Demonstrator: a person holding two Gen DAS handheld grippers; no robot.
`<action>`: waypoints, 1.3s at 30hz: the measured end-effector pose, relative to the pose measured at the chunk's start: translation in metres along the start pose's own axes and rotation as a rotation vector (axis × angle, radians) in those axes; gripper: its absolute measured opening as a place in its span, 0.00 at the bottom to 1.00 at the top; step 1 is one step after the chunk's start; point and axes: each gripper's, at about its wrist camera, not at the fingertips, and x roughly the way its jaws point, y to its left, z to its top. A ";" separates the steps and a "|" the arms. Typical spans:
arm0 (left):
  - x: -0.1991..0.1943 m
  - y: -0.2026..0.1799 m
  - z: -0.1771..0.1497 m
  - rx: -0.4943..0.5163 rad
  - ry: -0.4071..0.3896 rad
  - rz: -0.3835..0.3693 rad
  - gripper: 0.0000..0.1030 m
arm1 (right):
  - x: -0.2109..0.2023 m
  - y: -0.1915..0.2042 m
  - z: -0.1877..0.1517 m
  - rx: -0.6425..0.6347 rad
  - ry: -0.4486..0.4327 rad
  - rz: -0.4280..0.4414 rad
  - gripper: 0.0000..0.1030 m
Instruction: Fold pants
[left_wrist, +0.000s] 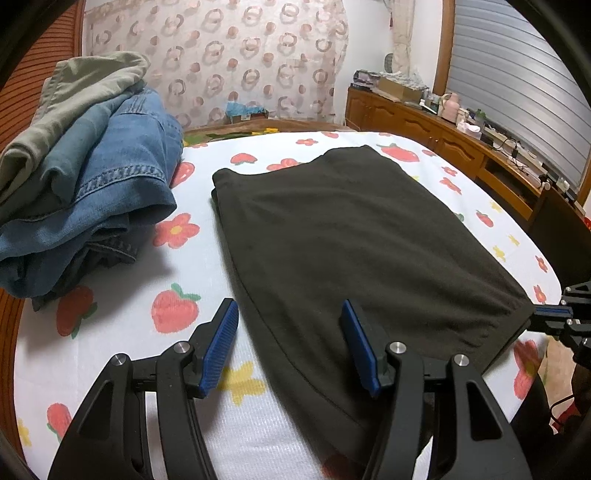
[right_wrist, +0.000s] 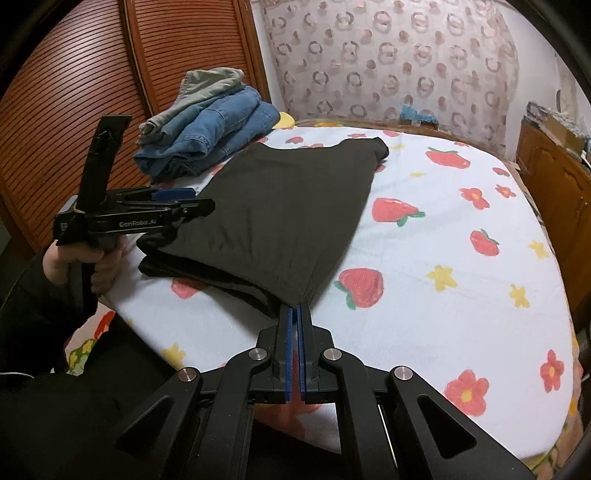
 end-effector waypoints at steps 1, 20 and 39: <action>0.000 0.000 0.000 0.001 0.001 -0.001 0.58 | -0.002 -0.002 0.001 0.011 -0.008 0.011 0.02; -0.006 -0.003 -0.001 0.009 -0.010 0.019 0.58 | 0.027 0.002 0.016 0.010 -0.014 -0.031 0.35; -0.044 -0.010 -0.050 -0.078 0.029 -0.046 0.52 | 0.026 -0.001 0.005 0.048 0.010 -0.053 0.44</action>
